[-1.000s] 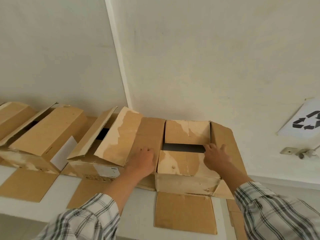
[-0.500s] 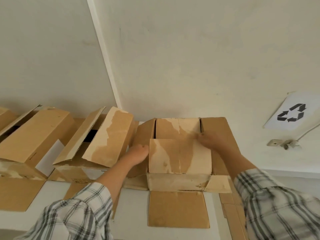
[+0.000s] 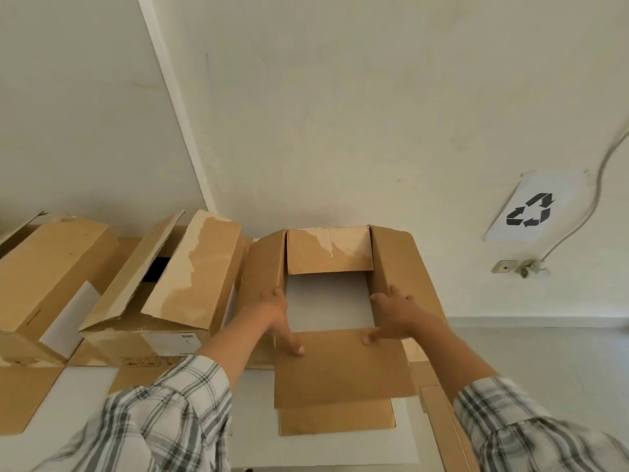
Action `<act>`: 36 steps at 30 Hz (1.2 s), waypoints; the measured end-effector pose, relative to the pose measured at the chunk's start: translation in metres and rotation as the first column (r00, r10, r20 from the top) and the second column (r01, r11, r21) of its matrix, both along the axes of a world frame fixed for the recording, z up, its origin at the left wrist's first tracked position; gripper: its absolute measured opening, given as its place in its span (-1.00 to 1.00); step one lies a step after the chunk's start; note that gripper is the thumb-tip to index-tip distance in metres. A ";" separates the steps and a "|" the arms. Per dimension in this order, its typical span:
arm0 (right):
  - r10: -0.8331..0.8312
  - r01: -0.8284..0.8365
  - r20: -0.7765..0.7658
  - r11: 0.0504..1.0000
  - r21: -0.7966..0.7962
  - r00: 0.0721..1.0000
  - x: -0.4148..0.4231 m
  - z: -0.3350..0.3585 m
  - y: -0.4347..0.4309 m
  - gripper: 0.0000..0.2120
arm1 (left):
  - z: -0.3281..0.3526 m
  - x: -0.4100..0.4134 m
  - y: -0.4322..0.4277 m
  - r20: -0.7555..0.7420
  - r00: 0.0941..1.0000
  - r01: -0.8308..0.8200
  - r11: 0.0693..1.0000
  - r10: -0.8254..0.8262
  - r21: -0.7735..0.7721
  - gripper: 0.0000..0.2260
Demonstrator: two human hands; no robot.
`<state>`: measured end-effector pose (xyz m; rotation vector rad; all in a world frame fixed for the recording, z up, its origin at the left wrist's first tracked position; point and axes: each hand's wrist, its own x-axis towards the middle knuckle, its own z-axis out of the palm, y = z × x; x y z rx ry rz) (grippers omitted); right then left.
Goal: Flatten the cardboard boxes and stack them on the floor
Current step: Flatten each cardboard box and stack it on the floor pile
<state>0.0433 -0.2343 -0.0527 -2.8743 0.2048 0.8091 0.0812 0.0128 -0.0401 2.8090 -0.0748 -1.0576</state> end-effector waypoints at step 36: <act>-0.718 0.003 0.477 0.555 0.832 0.507 0.150 -0.023 0.105 -0.40 | -0.023 0.125 -0.007 0.471 0.881 -0.032 0.999 0.046 -0.038 -0.62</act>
